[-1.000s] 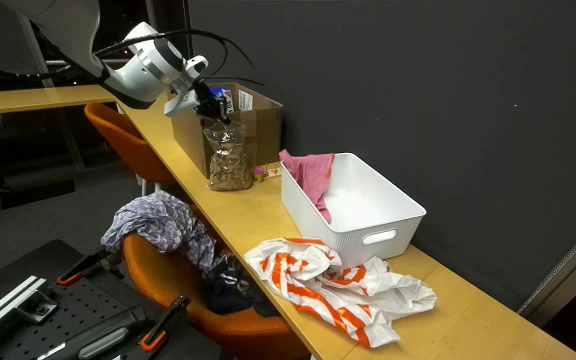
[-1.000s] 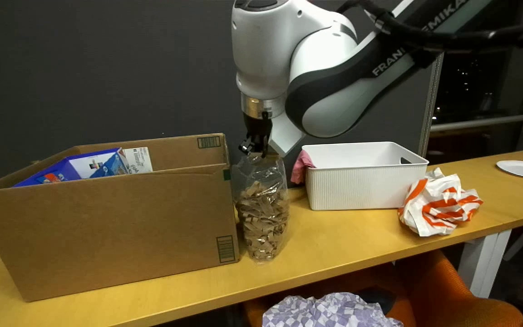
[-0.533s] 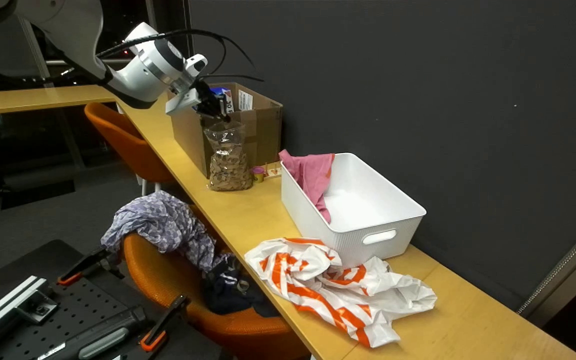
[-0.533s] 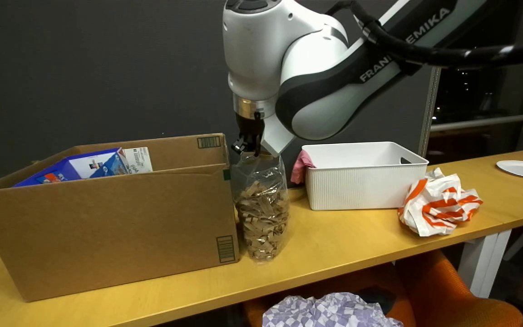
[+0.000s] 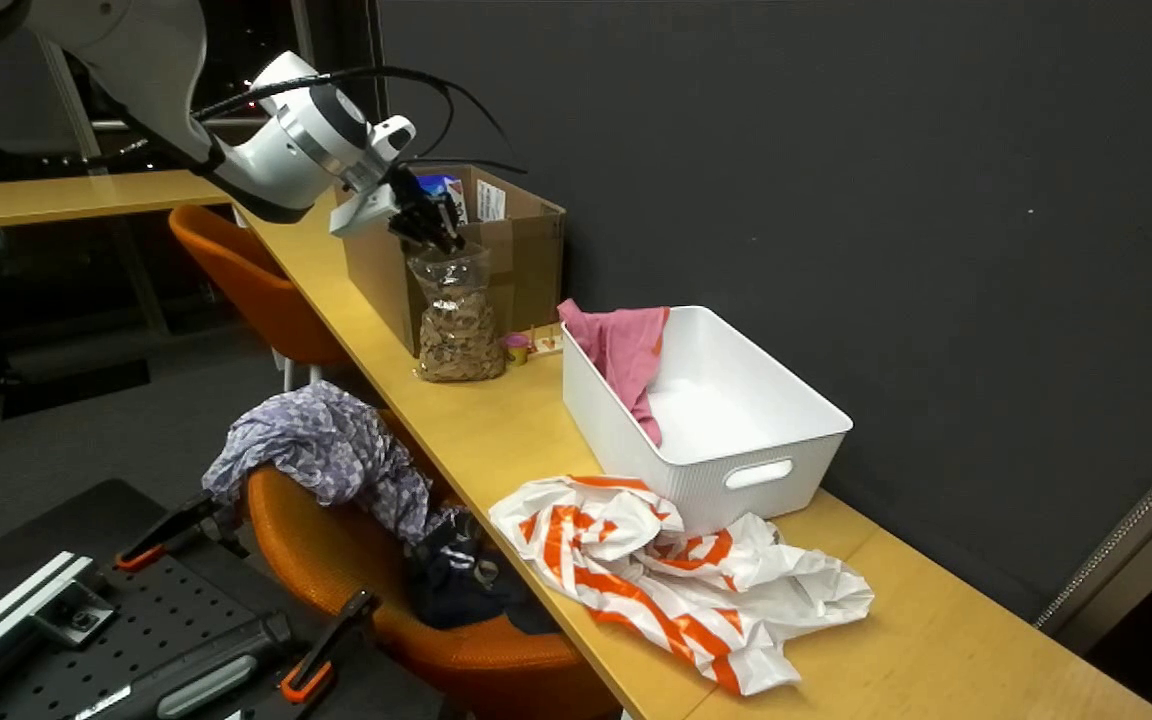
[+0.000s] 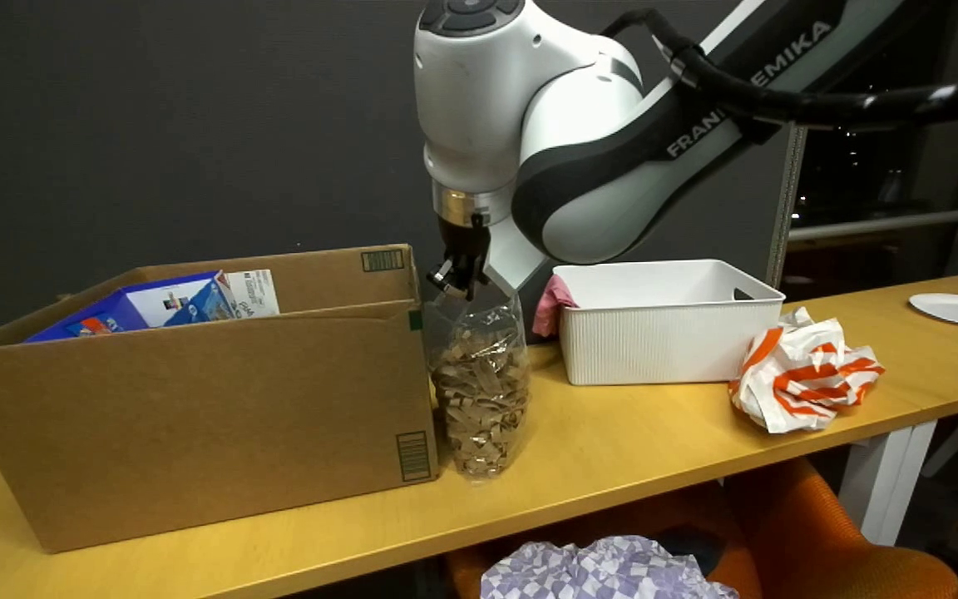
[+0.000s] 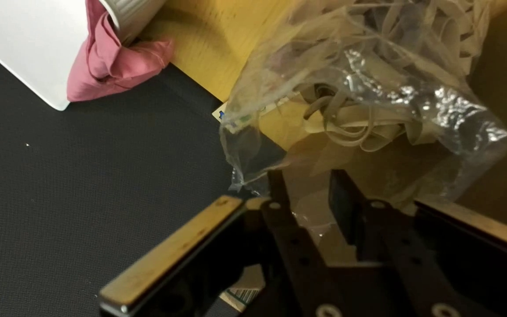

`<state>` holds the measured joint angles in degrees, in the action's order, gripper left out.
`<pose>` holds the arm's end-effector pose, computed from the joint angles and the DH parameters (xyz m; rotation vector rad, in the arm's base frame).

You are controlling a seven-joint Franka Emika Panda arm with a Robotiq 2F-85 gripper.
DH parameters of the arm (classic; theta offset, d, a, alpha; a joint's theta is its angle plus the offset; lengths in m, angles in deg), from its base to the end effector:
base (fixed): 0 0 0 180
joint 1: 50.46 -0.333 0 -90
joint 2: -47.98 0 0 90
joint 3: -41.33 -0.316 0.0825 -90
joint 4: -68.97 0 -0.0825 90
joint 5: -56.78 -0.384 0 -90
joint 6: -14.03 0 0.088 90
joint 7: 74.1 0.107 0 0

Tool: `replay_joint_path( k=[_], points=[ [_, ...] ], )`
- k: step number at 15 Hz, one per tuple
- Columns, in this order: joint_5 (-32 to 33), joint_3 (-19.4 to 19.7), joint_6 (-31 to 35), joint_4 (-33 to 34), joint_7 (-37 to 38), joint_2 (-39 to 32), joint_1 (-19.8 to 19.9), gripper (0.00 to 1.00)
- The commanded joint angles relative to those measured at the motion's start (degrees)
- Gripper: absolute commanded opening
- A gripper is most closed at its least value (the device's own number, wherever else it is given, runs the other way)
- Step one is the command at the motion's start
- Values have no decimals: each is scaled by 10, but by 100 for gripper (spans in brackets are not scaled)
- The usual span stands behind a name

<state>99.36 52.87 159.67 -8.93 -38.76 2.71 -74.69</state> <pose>0.7392 0.2157 0.2949 2.5550 0.3102 0.8077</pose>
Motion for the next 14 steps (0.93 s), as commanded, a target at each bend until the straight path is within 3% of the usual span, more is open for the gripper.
replay_joint_path(
  k=[1,6,10,14],
  points=[
    [11,1,9,-44,20,40,-7,64],
    [3,-11,-45,-175,69,172,-24,100],
    [17,-35,-134,-287,131,290,-14,100],
    [96,-47,-111,-406,213,391,45,100]
  ],
)
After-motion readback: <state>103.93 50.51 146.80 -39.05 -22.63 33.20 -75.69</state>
